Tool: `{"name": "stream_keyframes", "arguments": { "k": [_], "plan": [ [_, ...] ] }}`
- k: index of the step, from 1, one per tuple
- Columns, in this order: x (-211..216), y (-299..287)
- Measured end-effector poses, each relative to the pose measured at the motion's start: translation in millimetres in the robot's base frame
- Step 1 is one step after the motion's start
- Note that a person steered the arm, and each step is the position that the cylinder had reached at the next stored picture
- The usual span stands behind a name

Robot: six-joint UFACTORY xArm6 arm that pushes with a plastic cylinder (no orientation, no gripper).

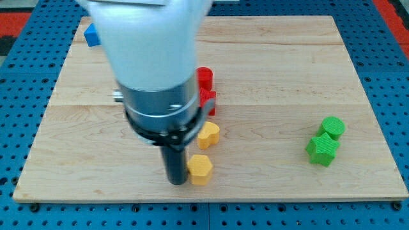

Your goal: Move the blue triangle slightly up

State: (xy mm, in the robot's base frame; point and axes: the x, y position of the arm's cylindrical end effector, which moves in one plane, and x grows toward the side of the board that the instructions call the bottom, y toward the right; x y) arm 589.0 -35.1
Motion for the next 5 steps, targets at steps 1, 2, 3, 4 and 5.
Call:
{"name": "stream_keyframes", "arguments": {
  "k": [1,2,3,4,5],
  "plan": [
    [16,4],
    [24,-16],
    [-45,-122],
    [-142,-152],
    [-218,-157]
  ]
}}
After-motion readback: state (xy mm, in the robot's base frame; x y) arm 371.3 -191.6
